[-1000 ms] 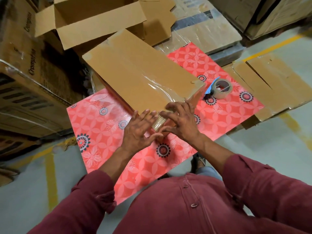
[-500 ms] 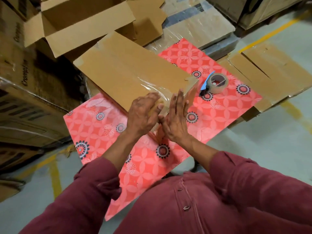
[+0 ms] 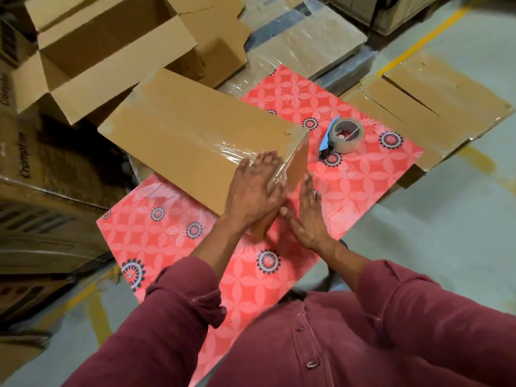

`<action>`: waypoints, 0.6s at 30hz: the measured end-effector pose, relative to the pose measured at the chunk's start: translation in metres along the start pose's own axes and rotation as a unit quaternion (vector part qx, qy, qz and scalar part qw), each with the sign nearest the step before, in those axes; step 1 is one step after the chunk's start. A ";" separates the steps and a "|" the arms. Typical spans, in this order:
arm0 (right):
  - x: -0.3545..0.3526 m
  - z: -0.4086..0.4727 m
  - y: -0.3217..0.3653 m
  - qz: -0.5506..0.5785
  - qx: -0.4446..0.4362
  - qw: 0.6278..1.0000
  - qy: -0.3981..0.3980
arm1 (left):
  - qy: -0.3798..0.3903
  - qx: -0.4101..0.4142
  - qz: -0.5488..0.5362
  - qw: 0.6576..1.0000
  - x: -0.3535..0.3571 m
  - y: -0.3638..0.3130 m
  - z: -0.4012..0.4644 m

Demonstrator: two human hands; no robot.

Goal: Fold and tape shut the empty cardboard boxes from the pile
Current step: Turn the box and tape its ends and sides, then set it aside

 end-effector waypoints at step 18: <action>-0.006 0.030 0.001 -0.026 0.039 0.997 0.053 | 0.014 -0.002 0.001 1.000 0.002 0.001 -0.001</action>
Point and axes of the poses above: each hand's wrist, its own z-axis towards the middle knuckle, its own x-axis out of the palm, y = z × x, the point moved 5 cm from there along z, towards the middle knuckle, and after that the axes turned 2 degrees about x, right-handed, at the moved point
